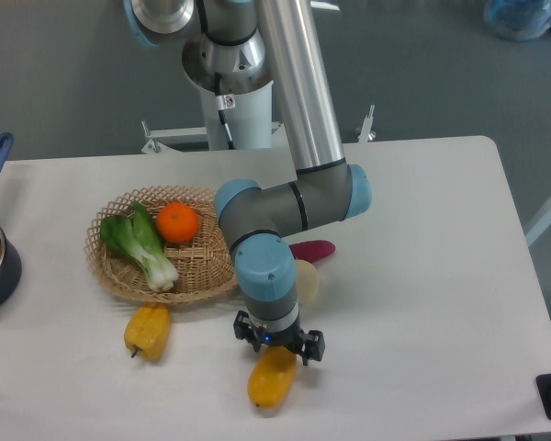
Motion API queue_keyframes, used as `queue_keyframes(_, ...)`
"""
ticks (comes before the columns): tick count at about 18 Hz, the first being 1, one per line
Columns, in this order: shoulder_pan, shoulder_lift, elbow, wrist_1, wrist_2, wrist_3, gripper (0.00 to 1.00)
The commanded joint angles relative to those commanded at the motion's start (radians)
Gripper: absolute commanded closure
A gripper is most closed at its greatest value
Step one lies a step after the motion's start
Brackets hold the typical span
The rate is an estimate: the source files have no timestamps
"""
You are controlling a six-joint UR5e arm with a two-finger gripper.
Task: Pick up the mango from the table
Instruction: 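Lower the open gripper around the yellow mango and close it, then lift the grasped yellow mango up off the table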
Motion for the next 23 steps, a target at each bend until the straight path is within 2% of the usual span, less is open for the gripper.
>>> queue_keyframes(1, -0.002, 0.003, 0.000, 0.000, 0.000, 0.000, 0.81)
queue_keyframes(6, 0.000, 0.014, -0.002, 0.000, -0.003, 0.002, 0.85)
queue_keyframes(11, 0.020, 0.086, -0.054, -0.005, -0.070, 0.032, 0.85)
queue_keyframes(14, 0.063, 0.141, -0.077, -0.005, -0.081, 0.141, 0.83)
queue_keyframes(17, 0.118, 0.205, -0.141, -0.008, -0.080, 0.167, 0.83)
queue_keyframes(19, 0.159, 0.230, -0.176, -0.008, -0.078, 0.184, 0.82)
queue_keyframes(23, 0.224, 0.256, -0.189, -0.009, -0.072, 0.346, 0.81)
